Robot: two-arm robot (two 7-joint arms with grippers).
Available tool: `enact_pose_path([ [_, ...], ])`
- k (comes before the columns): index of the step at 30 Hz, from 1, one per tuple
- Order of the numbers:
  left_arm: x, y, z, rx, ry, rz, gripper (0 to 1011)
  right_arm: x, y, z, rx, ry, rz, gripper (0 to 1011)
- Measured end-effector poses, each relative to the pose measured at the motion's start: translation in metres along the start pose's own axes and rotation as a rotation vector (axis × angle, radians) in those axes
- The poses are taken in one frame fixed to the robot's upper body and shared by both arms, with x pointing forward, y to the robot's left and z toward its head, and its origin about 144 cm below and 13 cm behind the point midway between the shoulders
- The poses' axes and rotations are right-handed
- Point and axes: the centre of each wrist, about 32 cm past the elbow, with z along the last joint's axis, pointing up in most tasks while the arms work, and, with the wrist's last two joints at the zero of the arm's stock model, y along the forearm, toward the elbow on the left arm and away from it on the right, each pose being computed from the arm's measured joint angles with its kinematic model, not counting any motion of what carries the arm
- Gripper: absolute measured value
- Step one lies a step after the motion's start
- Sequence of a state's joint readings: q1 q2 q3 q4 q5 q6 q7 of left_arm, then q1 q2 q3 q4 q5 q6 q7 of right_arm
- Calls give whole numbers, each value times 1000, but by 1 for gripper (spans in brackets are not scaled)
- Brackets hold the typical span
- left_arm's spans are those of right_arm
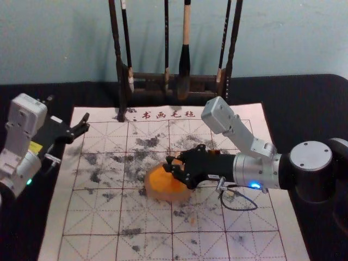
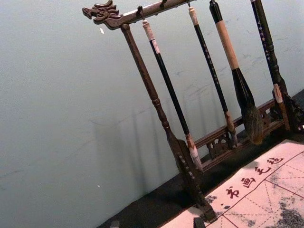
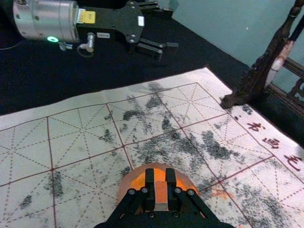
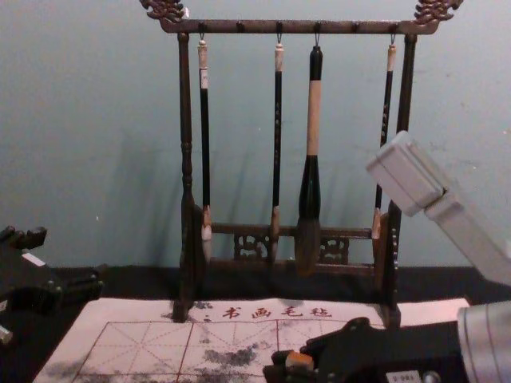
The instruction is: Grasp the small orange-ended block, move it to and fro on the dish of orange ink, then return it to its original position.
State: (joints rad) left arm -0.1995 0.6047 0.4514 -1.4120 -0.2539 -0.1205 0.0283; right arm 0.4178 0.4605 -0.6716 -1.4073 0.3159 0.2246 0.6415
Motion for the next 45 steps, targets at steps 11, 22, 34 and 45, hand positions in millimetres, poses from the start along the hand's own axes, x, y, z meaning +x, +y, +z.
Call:
enact_pose_path([
  [11, 0, 0, 0, 0, 0, 0, 1001, -7, 6, 3, 12, 3, 34, 111],
  [22, 0, 0, 0, 0, 0, 0, 1001, -6, 19, 4, 9, 14, 46, 111],
  [34, 0, 0, 0, 0, 0, 0, 1001, 2, 28, 7, 11, 25, 12, 111],
  [45, 0, 0, 0, 0, 0, 0, 1002, 9, 23, 6, 7, 28, -24, 111],
])
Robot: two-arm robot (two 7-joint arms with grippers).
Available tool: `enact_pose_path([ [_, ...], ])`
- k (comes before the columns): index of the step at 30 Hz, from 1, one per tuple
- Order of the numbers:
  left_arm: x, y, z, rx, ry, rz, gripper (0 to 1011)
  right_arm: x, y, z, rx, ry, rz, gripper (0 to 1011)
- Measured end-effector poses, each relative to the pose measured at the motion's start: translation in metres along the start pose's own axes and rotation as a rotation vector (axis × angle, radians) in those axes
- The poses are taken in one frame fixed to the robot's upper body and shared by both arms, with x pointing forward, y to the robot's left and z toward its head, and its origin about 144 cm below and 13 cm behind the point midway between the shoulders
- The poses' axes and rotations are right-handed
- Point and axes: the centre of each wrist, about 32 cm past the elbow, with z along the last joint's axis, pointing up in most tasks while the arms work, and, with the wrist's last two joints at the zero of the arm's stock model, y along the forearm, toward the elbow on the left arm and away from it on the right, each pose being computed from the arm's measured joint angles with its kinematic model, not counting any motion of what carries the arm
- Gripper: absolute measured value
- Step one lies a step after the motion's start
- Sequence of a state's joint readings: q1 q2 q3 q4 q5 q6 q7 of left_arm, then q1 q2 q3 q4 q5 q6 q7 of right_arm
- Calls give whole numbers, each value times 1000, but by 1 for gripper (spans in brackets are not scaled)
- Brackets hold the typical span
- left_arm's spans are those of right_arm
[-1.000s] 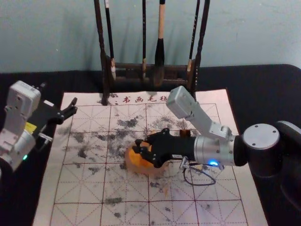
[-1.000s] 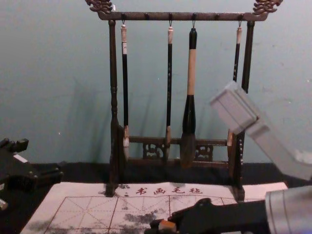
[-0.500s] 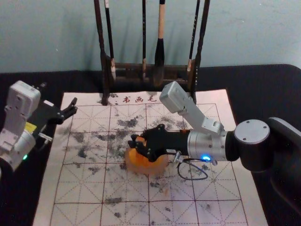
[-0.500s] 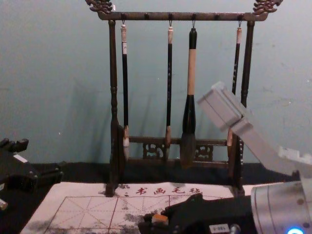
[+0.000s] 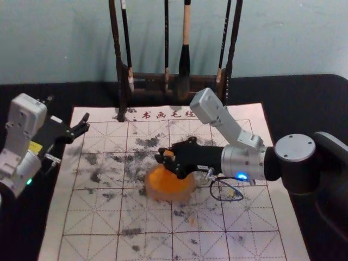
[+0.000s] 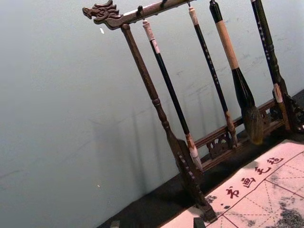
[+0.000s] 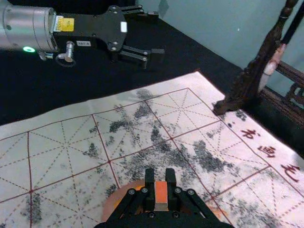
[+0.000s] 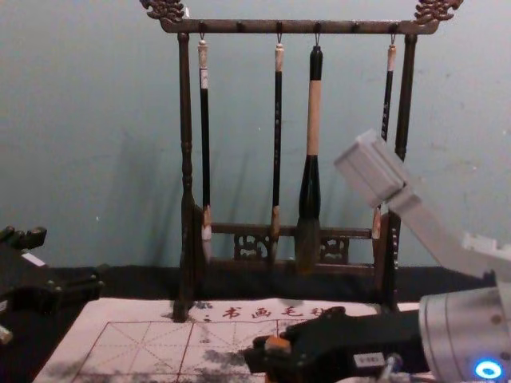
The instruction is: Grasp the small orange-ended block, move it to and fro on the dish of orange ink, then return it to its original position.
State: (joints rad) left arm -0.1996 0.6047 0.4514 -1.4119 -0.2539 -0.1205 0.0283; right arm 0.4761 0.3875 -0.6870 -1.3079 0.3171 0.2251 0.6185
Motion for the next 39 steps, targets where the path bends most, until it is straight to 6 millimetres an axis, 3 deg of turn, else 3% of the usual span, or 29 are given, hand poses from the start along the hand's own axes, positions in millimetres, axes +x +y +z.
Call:
enact_pose_path([
  [23, 0, 0, 0, 0, 0, 0, 1001, -6, -26, -8, 0, -16, 14, 111],
  [39, 0, 0, 0, 0, 0, 0, 1001, -16, -18, -4, 13, -17, 63, 111],
])
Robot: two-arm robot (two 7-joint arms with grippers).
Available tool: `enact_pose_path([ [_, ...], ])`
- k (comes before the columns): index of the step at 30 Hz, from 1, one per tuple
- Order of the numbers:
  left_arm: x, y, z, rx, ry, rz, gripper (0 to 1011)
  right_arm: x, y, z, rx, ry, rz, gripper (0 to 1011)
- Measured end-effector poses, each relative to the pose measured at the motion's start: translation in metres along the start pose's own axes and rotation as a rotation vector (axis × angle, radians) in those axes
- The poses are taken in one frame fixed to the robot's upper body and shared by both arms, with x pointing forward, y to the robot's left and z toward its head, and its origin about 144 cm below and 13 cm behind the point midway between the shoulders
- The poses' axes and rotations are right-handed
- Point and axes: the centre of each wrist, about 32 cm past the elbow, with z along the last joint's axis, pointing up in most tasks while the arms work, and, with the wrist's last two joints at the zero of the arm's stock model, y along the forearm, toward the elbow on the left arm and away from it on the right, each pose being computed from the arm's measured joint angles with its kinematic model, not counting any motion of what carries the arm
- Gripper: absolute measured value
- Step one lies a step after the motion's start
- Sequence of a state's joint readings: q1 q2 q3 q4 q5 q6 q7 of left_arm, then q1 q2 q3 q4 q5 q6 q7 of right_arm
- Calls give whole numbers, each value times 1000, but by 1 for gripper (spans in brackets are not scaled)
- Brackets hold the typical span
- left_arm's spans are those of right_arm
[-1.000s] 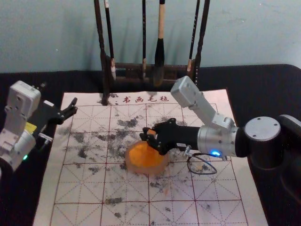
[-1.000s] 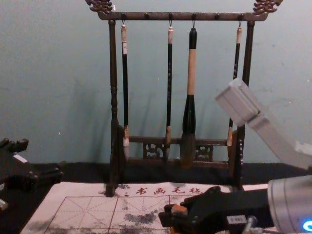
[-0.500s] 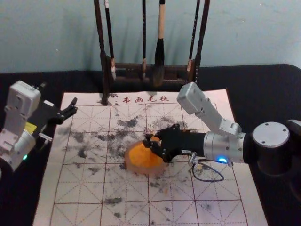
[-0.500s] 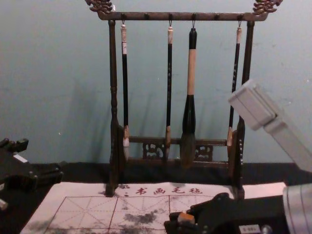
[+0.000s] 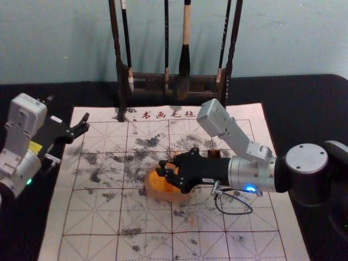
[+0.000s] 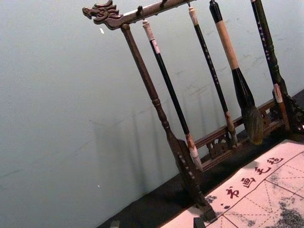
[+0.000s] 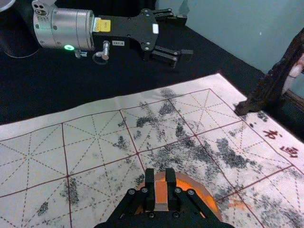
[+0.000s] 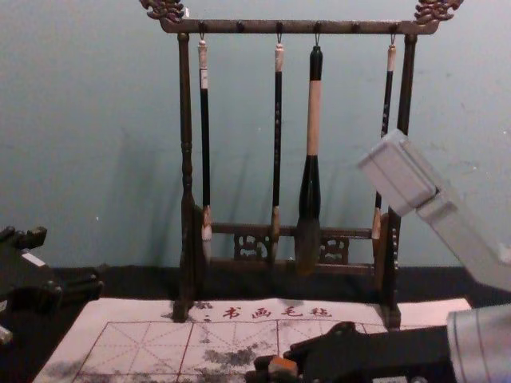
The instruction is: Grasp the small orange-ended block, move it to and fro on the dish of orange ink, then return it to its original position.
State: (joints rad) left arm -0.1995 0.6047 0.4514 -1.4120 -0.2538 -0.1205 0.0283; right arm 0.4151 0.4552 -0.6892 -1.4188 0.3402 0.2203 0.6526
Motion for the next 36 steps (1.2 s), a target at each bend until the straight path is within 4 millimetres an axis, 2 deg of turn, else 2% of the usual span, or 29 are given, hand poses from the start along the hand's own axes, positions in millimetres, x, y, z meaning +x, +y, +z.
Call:
enact_pose_path([
  [21, 0, 0, 0, 0, 0, 0, 1001, 5, 22, 3, -2, 18, -3, 111],
  [36, 0, 0, 0, 0, 0, 0, 1001, 13, 20, 3, -6, 26, -45, 111],
])
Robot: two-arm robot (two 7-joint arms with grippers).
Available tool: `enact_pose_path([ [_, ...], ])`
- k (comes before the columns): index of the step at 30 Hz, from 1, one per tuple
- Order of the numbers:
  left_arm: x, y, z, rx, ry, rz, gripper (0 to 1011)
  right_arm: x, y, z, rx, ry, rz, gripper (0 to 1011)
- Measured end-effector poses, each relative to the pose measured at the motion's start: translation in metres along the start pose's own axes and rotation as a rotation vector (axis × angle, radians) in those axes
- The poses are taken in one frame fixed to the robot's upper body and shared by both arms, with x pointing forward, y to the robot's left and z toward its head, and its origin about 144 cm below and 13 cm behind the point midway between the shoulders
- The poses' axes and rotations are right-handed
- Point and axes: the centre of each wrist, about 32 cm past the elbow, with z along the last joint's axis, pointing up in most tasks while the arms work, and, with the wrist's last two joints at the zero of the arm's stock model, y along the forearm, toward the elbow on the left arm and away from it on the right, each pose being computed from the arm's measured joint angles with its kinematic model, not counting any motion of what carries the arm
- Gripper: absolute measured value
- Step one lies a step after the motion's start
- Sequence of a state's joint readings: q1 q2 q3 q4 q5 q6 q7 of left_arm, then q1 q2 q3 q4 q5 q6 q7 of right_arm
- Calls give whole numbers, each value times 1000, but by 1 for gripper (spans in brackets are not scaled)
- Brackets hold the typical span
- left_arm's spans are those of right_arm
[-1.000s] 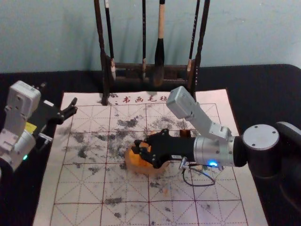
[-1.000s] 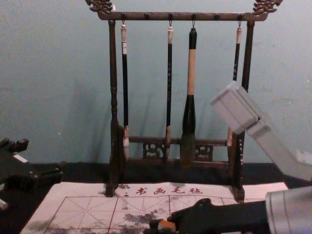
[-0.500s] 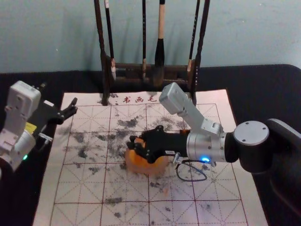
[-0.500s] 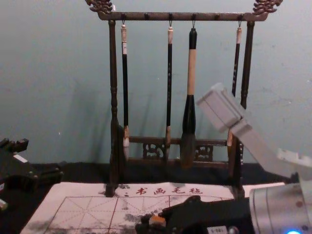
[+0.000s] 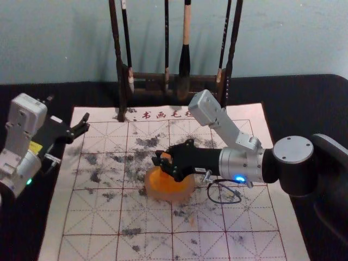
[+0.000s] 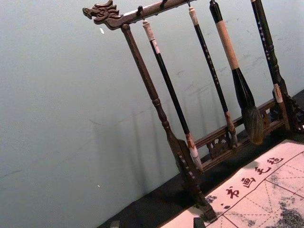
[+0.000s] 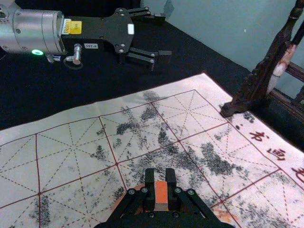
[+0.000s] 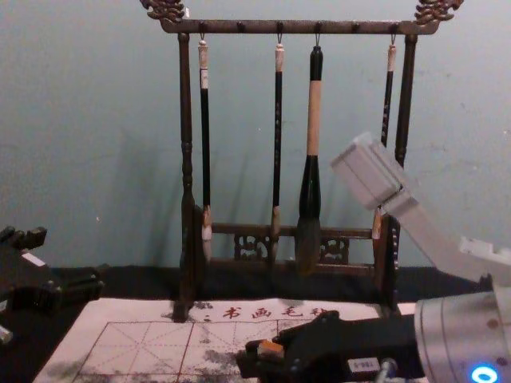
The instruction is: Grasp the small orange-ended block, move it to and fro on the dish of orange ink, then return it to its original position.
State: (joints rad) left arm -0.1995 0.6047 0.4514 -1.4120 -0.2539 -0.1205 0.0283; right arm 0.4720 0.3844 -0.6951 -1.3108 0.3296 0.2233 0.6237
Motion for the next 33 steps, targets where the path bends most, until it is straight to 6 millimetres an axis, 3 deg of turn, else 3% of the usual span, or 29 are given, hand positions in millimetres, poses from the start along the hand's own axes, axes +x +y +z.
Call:
enact_pose_path([
  [19, 0, 0, 0, 0, 0, 0, 1001, 1, -9, 0, 3, 8, -31, 111],
  [33, 0, 0, 0, 0, 0, 0, 1001, -5, -32, 19, 85, 83, -81, 111],
])
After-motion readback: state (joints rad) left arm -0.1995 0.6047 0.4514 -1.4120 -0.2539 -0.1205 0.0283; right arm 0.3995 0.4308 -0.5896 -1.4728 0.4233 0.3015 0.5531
